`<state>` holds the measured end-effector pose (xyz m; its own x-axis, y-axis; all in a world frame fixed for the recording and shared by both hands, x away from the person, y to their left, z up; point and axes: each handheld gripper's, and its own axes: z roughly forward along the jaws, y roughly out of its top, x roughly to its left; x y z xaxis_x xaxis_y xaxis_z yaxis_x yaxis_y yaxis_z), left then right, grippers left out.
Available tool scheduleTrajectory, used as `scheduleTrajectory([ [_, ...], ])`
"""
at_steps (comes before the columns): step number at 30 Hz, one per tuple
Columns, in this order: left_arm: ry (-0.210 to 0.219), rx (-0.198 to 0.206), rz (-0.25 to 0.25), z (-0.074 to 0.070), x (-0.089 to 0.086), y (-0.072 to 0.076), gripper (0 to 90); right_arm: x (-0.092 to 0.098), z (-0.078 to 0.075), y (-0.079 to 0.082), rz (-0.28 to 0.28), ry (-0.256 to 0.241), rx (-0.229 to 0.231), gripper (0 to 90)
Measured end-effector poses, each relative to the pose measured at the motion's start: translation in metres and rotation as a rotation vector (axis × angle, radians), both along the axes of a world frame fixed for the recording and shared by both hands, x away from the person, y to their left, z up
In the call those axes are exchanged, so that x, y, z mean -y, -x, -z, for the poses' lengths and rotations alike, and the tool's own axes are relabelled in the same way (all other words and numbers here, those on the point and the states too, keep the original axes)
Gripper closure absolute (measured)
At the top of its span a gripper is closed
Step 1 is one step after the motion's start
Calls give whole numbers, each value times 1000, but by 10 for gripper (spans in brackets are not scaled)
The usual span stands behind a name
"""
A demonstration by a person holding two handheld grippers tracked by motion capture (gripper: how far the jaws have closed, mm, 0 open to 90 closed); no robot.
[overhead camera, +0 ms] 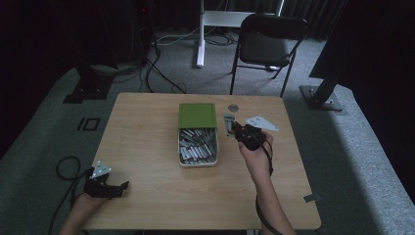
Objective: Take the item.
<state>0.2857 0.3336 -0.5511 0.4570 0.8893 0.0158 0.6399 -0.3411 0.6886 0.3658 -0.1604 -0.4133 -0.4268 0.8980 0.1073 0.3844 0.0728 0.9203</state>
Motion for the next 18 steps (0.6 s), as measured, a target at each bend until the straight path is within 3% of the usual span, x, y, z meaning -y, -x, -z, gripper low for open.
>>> scheduleTrajectory([
  [8, 1, -1, 0, 0, 0, 0, 14, 11, 30, -15, 40, -6, -58, 899],
  [16, 1, -1, -1, 0, 0, 0, 14, 14, 62, -31, 53, -35, -122, 899],
  [18, 1, -1, -1, 0, 0, 0, 14, 14, 69, -34, 46, -64, -145, 899],
])
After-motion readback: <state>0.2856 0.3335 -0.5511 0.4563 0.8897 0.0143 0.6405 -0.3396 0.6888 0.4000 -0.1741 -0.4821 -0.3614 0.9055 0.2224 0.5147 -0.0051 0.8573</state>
